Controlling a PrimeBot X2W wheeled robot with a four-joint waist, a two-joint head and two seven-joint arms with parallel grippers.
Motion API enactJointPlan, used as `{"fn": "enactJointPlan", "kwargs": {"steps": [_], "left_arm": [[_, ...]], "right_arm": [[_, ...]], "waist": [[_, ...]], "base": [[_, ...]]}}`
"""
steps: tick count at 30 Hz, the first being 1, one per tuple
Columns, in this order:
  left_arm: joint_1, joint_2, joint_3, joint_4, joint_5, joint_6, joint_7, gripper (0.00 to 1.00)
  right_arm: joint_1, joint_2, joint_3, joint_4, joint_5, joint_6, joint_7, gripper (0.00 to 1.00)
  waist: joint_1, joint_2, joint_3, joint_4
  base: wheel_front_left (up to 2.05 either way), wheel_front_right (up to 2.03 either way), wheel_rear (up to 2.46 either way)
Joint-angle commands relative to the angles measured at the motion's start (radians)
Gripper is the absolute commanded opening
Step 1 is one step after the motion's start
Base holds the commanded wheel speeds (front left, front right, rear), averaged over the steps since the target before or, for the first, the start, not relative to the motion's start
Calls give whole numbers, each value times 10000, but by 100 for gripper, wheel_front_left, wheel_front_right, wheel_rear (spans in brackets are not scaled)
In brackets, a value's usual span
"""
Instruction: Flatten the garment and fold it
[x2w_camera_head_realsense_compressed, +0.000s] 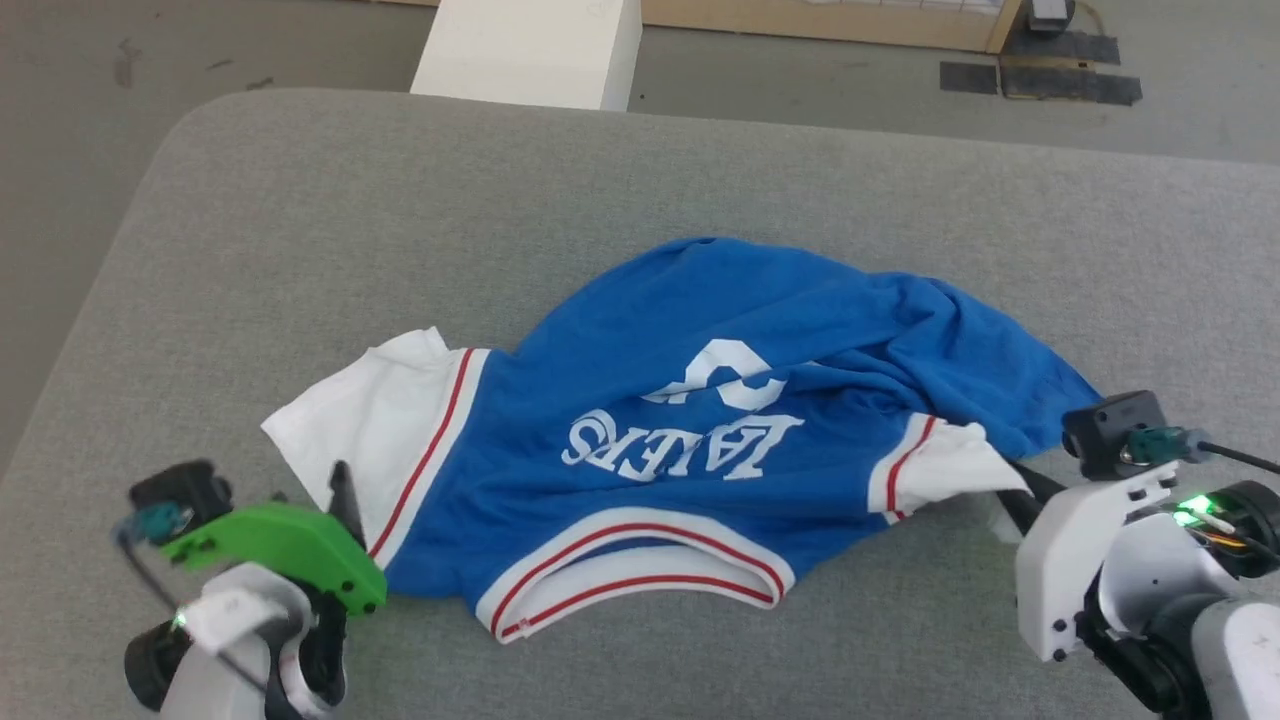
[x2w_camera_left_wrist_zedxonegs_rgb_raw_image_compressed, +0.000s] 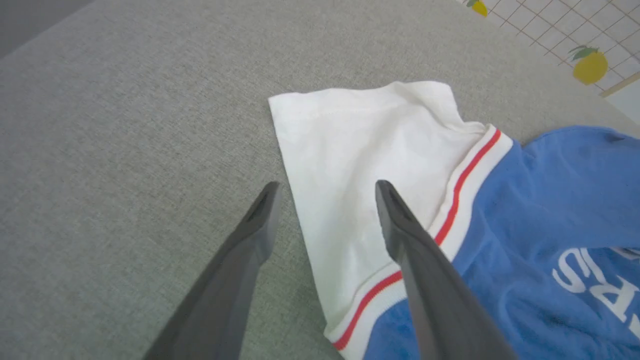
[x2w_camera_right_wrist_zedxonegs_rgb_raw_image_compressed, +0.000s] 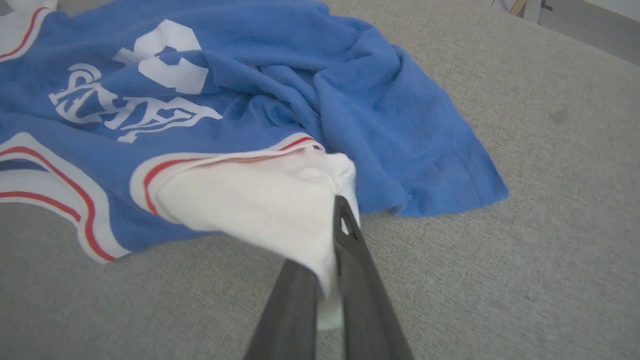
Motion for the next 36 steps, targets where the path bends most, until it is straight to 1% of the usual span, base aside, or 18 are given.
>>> {"fn": "enactJointPlan", "kwargs": {"steps": [1, 4, 7, 11, 12, 13, 14, 18, 20, 21, 24, 26, 28, 30, 33, 34, 35, 36], "left_arm": [[-273, 157, -120, 156, -105, 124, 592, 100], [-524, 255, -227, 495, -236, 329, 1531, 100], [-683, 349, -408, 1037, -186, 462, 2093, 100], [-772, 311, -765, 1737, -225, 258, 2556, 100], [-805, 255, -763, 1829, -299, 166, 2489, 43], [-826, 157, -705, 1918, -415, 88, 2341, 0], [-818, 96, -710, 2009, -500, -5, 2310, 0], [-802, -201, -307, 2001, -1038, -441, 1529, 0], [-763, -402, 75, 1779, -1517, -711, 1078, 0], [-734, -432, 220, 1600, -1677, -871, 857, 0], [-783, -720, 789, 770, -2667, -1448, 397, 0], [-943, -806, 981, 167, -3159, -1791, 285, 0], [-1188, -874, 1060, -561, -3556, -2003, 289, 0], [-1541, -898, 1068, -1271, -3788, -2082, 358, 0], [-2461, -810, 985, -2044, -3838, -2014, 555, 0], [-2874, -748, 925, -2217, -3733, -1921, 602, 0], [-3745, -594, 734, -2322, -3486, -1730, 792, 0], [-4197, -557, 688, -2268, -3410, -1635, 844, 0]], "right_arm": [[128, 4, -71, -170, 29, -15, 82, 0], [195, 51, -37, -358, 44, -15, 169, 0], [195, 78, 50, -471, 85, -15, 230, 0], [165, 74, 50, -575, 157, -15, 199, 0], [166, 65, 38, -589, 171, -15, 193, 0], [162, 45, 15, -610, 181, -15, 172, 0], [161, 30, -6, -616, 191, -15, 161, 0], [146, 12, -165, -615, 271, -15, 72, 0], [134, 94, -341, -616, 428, -15, -41, 0], [133, 125, -452, -631, 516, -15, -77, 0], [102, 356, -910, -729, 1124, -15, -162, 0], [-7, 500, -1261, -875, 1680, -15, -138, 0], [-227, 573, -1611, -1044, 2311, -15, -32, 0], [-593, 560, -1964, -1214, 2920, -15, 165, 0], [-1436, 222, -2284, -1426, 3492, -15, 647, 0], [-1853, 118, -2366, -1440, 3686, -15, 862, 0], [-2806, -68, -2507, -1355, 3910, -15, 1259, 0], [-3290, -157, -2560, -1257, 3920, -15, 1422, 0]], "waist": [[0, 0, 114, -96], [0, 0, 248, -195], [0, 0, 354, -264], [0, 0, 428, -268], [0, 0, 434, -260], [0, 0, 438, -250], [0, 0, 431, -240], [0, 0, 319, -212], [0, 0, 196, -200], [0, 0, 134, -196], [0, 0, -70, -158], [0, 0, -160, -145], [0, 0, -255, -146], [0, 0, -301, -173], [0, 0, -282, -252], [0, 0, -251, -304], [0, 0, -120, -418], [0, 0, -48, -463]], "base": [[0, 0, 0], [0, 0, 0], [0, 0, 0], [0, 0, 0], [0, 0, 0], [0, 0, 0], [0, 0, 0], [0, 0, 0], [0, 0, 0], [0, 0, 0], [0, 0, 0], [0, 0, 0], [0, 0, 0], [0, 0, 0], [0, 0, 0], [0, 0, 0], [0, 0, 0], [0, 0, 0]]}}
